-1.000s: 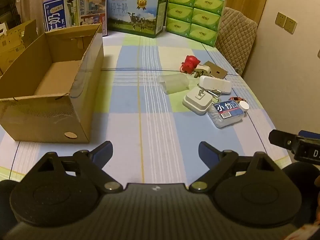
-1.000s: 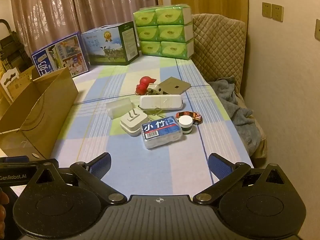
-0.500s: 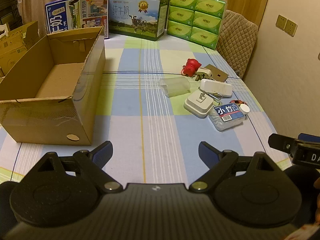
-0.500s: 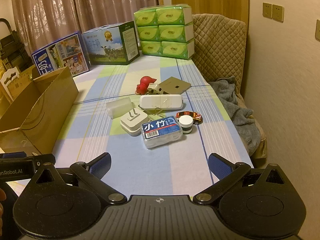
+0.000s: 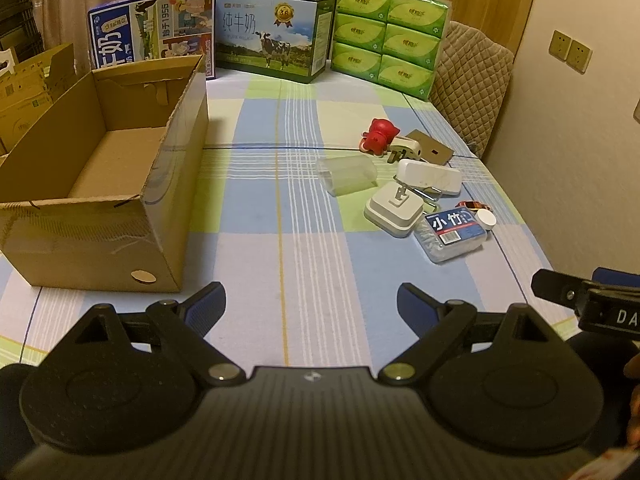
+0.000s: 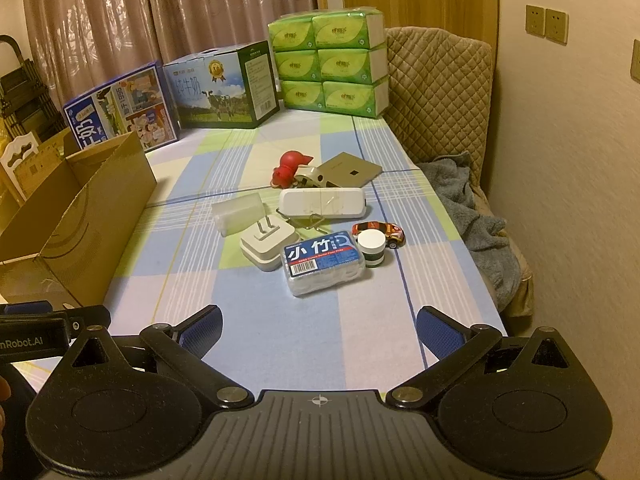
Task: Organize rigid objects
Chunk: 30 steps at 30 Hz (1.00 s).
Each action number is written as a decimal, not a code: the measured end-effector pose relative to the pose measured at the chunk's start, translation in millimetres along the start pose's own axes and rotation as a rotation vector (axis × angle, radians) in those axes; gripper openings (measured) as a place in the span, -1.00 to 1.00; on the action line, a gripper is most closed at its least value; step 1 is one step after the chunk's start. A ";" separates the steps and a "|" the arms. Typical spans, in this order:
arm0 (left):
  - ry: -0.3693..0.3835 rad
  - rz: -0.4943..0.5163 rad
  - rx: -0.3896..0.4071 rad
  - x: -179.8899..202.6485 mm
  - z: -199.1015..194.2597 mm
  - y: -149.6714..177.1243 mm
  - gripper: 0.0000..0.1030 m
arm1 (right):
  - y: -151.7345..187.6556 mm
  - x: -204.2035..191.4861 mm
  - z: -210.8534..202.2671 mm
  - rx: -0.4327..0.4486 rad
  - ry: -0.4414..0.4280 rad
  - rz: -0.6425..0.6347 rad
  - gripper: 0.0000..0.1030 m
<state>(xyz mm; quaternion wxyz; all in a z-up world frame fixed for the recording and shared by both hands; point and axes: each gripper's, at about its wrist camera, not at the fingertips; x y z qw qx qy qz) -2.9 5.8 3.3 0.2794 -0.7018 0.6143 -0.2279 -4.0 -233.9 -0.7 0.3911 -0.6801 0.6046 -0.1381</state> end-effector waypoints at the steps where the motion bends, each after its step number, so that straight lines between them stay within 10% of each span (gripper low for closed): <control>1: 0.000 0.001 0.000 0.2 -0.1 -0.1 0.76 | -0.1 0.1 -0.1 0.000 0.000 0.000 0.96; 30: 0.014 0.011 0.003 1.4 1.2 -3.3 0.76 | 0.9 0.0 2.7 0.005 -0.012 0.011 0.96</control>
Point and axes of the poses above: each gripper's, at about its wrist camera, not at the fingertips, and z roughly the way its jaws point, x to its right, y to its underside, and after that the axes turned 9 degrees about -y, right-handed
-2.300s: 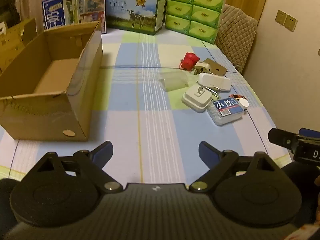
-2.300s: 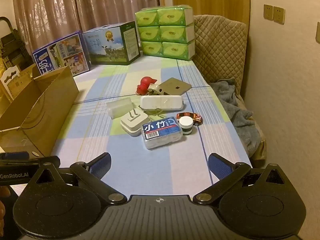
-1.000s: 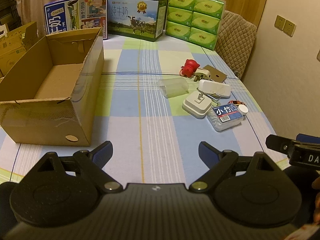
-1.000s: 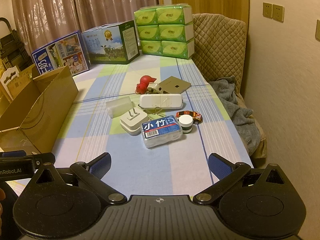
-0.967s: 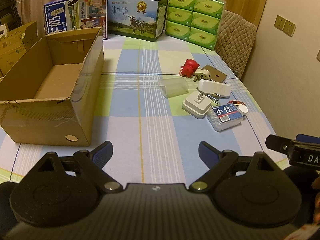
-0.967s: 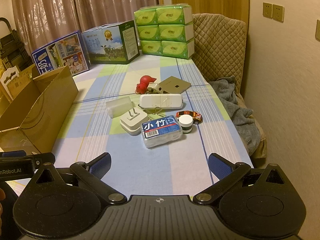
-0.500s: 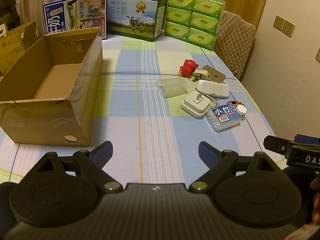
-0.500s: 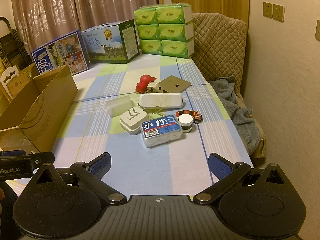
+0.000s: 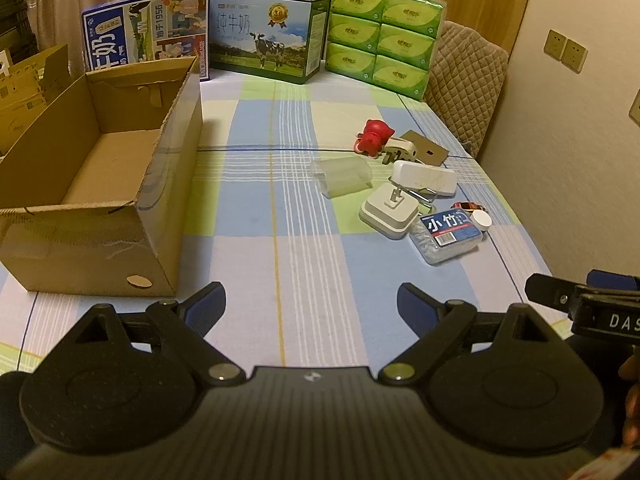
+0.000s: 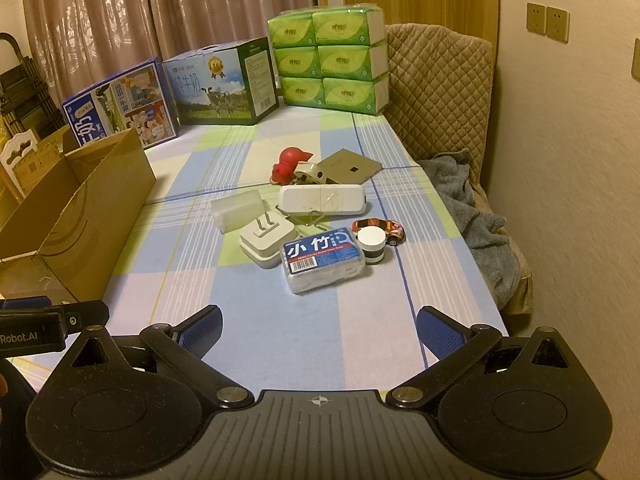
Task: Organize rigid objects
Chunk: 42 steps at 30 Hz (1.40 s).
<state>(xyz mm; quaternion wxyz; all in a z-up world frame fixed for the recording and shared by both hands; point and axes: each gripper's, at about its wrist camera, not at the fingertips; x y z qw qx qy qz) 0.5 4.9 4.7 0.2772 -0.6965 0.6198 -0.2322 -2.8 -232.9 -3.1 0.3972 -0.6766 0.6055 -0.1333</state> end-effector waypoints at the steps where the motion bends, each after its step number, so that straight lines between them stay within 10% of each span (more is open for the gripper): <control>1: 0.003 0.003 0.000 0.0 0.8 -0.9 0.76 | 1.1 0.2 0.1 -0.001 0.000 0.001 0.96; 42: 0.245 0.162 0.093 19.4 152.9 -60.9 0.93 | -35.5 48.9 163.8 -0.147 -0.092 -0.155 0.79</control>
Point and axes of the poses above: each gripper's, at about its wrist camera, not at the fingertips, and z roughly the way its jaws point, x to its right, y to its underside, and after that the axes turned 9 degrees about -y, right-handed
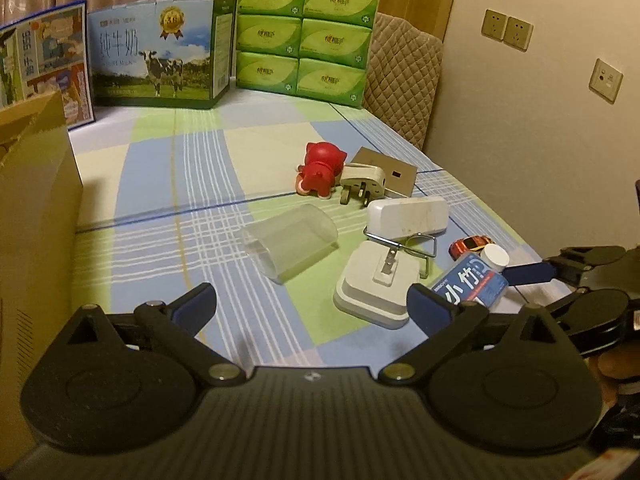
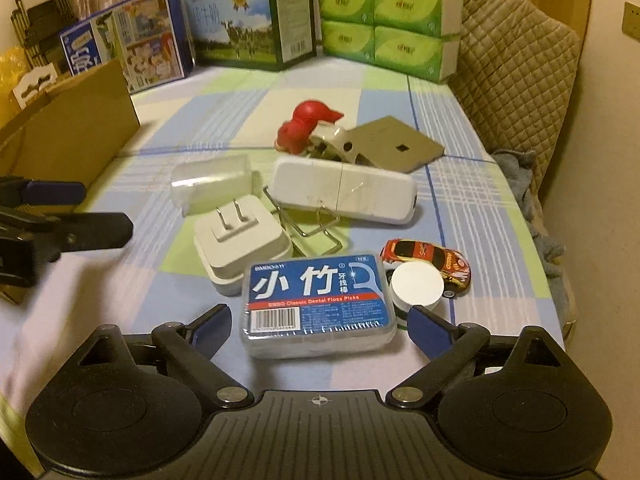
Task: Organize rigid objects
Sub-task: 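Grasp the blue floss pick box with the right gripper while the left tool approaches the white plug adapter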
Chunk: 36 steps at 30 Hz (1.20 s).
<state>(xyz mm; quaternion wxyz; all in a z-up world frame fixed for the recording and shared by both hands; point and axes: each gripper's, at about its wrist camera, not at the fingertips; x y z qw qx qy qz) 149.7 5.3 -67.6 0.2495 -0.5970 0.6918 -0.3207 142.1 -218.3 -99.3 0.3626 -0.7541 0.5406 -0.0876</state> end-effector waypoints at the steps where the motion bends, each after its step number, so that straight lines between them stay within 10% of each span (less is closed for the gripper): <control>1: 0.009 -0.013 -0.007 -1.9 1.9 0.4 0.93 | -1.1 0.4 2.0 -0.002 -0.008 0.004 0.79; 23: 0.132 0.173 -0.003 19.6 29.7 2.0 0.79 | 7.6 5.9 -6.3 -0.030 0.061 0.099 0.62; 36: 0.183 0.318 -0.035 50.0 74.7 -2.9 0.30 | 8.6 9.3 -7.3 -0.022 0.066 0.128 0.62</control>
Point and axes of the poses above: each gripper's, at about its wrist camera, not at the fingertips, and z roughly the way its jaws point, x to its right, y to its underside, and after that the axes turned 9 degrees about -y, right-handed
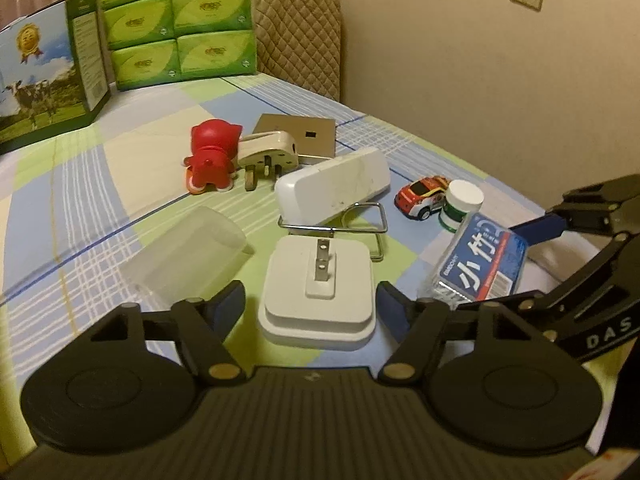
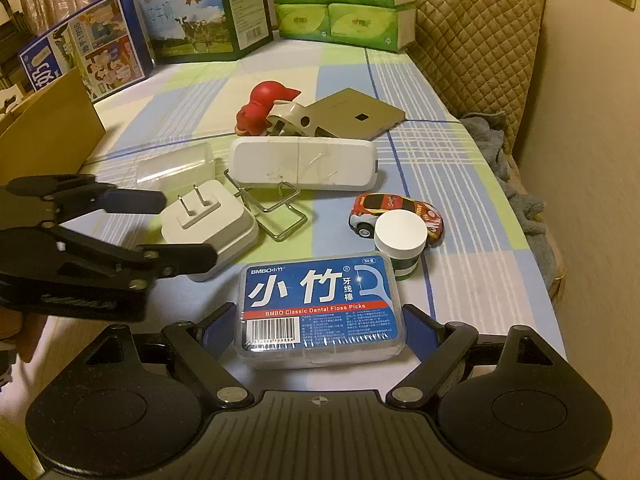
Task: Organize rigid objects
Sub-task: 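Grasp the white plug adapter with the left gripper while the right gripper lifts the floss box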
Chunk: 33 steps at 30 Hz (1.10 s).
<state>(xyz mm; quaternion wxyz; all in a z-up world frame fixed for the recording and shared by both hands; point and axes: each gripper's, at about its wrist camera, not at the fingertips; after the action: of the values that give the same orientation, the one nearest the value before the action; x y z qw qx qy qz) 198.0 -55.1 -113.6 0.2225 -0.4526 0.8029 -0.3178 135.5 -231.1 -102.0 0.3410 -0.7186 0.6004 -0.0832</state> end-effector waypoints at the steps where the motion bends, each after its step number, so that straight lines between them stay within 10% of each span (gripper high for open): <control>1: 0.000 0.008 -0.006 1.0 2.1 -0.3 0.27 | -0.2 -0.2 0.3 0.000 0.002 -0.001 0.62; 20: -0.111 -0.089 -0.029 -13.7 -46.0 -10.4 0.17 | -3.9 -4.7 -7.4 0.035 -0.030 0.020 0.62; 33: -0.273 -0.238 0.075 -80.8 -185.9 -45.5 0.17 | -57.5 -83.2 -69.1 0.178 -0.168 -0.078 0.62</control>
<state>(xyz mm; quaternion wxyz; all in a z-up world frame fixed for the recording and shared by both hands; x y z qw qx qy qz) 144.3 54.8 54.3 0.3070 -0.5746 0.6937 -0.3072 123.2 -178.8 8.1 0.4488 -0.7128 0.5315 -0.0889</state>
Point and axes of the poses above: each gripper's, at about its wrist camera, not at the fingertips, and z roughly the way its jaws point, x to its right, y to its underside, and after that the axes turned 9 degrees about -y, right-handed
